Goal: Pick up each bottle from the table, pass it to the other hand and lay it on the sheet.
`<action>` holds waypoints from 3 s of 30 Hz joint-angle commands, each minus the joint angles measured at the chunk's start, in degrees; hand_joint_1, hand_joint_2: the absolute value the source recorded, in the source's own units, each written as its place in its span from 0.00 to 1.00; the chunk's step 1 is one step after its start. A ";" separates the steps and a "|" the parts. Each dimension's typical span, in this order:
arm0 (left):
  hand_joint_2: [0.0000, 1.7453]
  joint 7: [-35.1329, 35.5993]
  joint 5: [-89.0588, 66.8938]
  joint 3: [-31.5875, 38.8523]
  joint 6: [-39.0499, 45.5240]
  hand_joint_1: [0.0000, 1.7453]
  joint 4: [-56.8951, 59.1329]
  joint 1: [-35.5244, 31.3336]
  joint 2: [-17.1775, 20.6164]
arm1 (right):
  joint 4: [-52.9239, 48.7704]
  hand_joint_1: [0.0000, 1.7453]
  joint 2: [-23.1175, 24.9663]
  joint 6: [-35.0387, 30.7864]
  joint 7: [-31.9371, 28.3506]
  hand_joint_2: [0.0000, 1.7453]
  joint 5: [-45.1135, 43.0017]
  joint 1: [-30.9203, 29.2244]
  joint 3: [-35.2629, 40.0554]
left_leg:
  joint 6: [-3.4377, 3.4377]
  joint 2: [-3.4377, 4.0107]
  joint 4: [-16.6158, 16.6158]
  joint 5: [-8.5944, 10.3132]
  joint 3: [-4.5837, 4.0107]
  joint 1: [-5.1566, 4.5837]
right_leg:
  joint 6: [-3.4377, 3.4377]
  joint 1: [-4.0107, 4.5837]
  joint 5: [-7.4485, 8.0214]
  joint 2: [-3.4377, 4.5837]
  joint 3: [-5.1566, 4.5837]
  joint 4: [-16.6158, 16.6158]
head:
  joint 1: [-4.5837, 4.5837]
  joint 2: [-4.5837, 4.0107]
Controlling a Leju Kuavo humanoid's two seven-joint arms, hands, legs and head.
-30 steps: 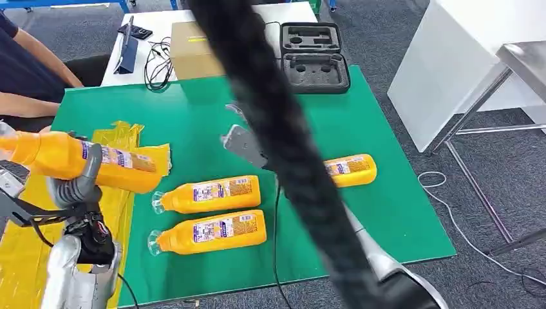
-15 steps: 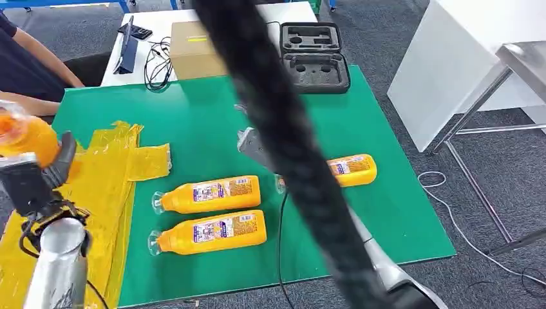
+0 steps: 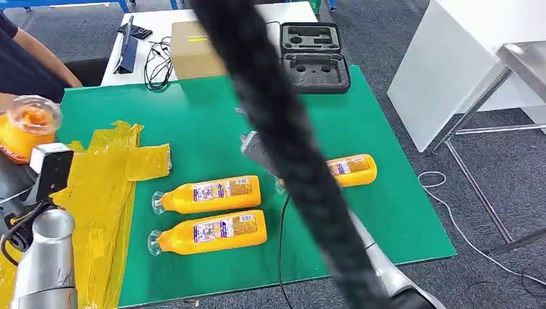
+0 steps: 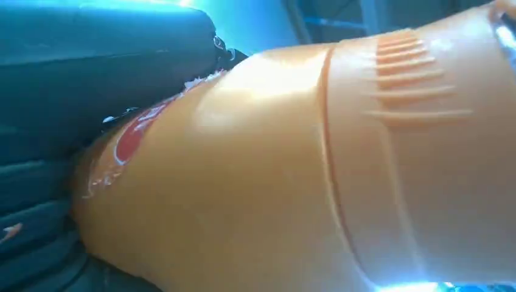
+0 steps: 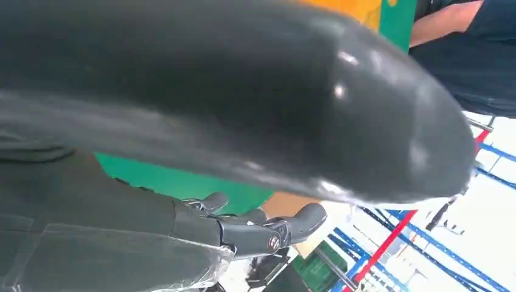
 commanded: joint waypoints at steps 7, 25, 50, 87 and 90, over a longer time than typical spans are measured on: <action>1.00 10.09 -17.48 3.93 0.24 1.00 28.51 -11.50 2.93 | -1.10 0.00 -3.13 2.37 -0.77 0.00 -3.31 -0.48 4.68 | -0.30 -0.18 0.03 -0.11 0.30 0.14 | -0.06 0.15 -0.16 -0.33 0.40 0.00 | 0.02 0.00; 1.00 24.97 -25.77 -15.61 0.24 1.00 50.42 -9.56 5.36 | -1.01 0.00 -4.29 1.92 -0.52 0.00 -5.96 -0.69 8.80 | -0.15 -0.01 -0.03 -0.06 0.16 0.01 | -0.01 -0.03 -0.08 -0.11 0.19 -0.02 | 0.00 0.00; 0.00 24.60 -24.65 -30.25 0.03 0.00 57.13 -7.63 7.08 | -0.76 0.00 -4.94 2.41 -0.75 0.00 -6.73 -0.74 10.16 | -0.23 0.01 -0.01 -0.12 0.29 0.08 | -0.03 0.03 -0.10 -0.11 0.36 -0.04 | -0.02 0.00; 0.00 -1.09 41.77 5.25 -13.54 0.00 39.84 -8.74 -0.28 | 6.92 0.00 -5.87 2.41 1.79 0.00 -0.47 -2.34 18.12 | -0.28 -0.10 0.07 -0.08 0.26 0.14 | -0.03 0.12 -0.11 -0.31 0.36 0.01 | 0.00 0.00; 0.00 -1.09 59.19 2.42 -17.91 0.00 25.10 -4.39 -1.31 | 9.26 0.00 -4.71 -0.73 3.94 1.00 4.62 -2.07 21.24 | -0.26 -0.08 0.05 -0.06 0.22 0.14 | -0.03 0.13 -0.07 -0.27 0.31 -0.04 | -0.02 0.00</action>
